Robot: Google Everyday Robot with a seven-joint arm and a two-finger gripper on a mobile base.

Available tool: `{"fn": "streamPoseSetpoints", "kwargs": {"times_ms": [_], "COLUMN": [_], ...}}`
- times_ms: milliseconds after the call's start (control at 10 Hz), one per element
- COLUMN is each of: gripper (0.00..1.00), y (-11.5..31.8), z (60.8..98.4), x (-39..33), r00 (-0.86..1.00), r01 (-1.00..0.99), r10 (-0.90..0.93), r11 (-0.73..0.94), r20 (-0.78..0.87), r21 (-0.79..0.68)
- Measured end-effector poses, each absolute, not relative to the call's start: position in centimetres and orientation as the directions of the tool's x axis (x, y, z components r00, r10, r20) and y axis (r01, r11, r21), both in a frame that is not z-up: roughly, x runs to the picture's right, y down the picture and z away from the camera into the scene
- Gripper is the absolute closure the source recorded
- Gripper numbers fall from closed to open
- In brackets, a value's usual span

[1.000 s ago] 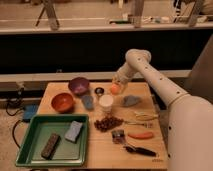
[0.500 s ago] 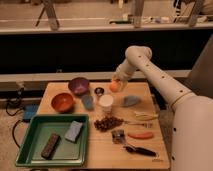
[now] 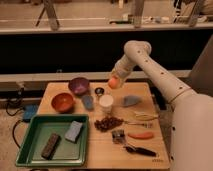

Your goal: Place apple in paper cup

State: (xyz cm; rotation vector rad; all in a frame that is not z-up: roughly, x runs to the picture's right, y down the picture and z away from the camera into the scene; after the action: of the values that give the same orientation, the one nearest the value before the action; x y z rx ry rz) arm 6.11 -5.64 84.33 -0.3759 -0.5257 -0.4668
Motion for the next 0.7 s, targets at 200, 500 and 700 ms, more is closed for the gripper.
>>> {"fn": "streamPoseSetpoints", "kwargs": {"times_ms": [200, 500, 700], "gripper": [0.98, 0.98, 0.98], "y": [-6.5, -7.2, -7.6], "z": [83.6, 82.9, 82.3], "x": [5.8, 5.3, 5.4], "r00": [0.757, 0.749, 0.749], "r01": [0.528, 0.547, 0.552], "r10": [-0.347, -0.377, -0.389], "r11": [0.824, 0.816, 0.814], "r20": [0.554, 0.545, 0.536], "r21": [-0.205, -0.187, -0.180]}}
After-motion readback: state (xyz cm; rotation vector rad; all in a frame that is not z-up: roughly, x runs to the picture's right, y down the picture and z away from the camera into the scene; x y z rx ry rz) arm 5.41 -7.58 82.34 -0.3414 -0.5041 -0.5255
